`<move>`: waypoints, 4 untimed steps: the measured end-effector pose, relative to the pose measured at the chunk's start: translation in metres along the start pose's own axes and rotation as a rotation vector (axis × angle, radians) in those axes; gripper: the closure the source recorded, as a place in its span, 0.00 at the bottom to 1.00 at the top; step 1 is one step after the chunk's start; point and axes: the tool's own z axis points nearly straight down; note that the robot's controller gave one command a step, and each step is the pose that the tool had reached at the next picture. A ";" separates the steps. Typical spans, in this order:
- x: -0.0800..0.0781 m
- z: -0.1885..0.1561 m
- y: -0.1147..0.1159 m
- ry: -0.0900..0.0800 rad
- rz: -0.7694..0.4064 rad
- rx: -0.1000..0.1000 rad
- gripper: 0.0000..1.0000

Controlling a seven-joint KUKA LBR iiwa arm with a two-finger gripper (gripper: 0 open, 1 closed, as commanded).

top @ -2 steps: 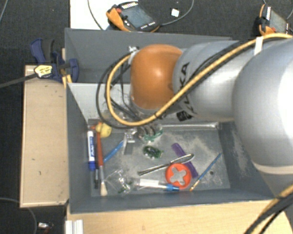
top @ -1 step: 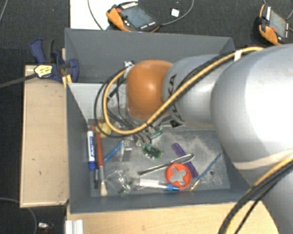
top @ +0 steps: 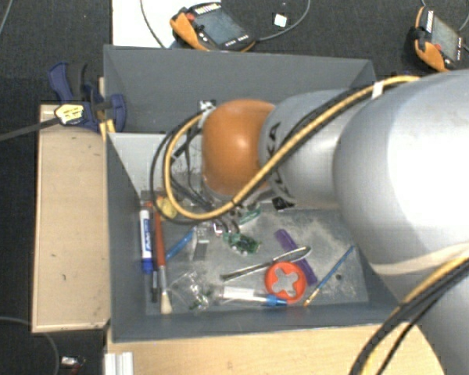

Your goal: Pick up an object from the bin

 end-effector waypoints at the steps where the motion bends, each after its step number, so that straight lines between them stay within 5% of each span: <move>1: -0.007 -0.001 -0.001 0.001 -0.051 0.000 0.00; 2: -0.004 -0.001 -0.001 0.000 -0.027 -0.001 0.00; 3: -0.007 -0.002 -0.001 -0.001 -0.047 -0.001 1.00; 4: -0.007 -0.002 -0.001 -0.001 -0.046 -0.001 1.00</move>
Offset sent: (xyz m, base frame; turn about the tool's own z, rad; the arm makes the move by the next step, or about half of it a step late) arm 0.0021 -0.0002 0.0003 -0.0152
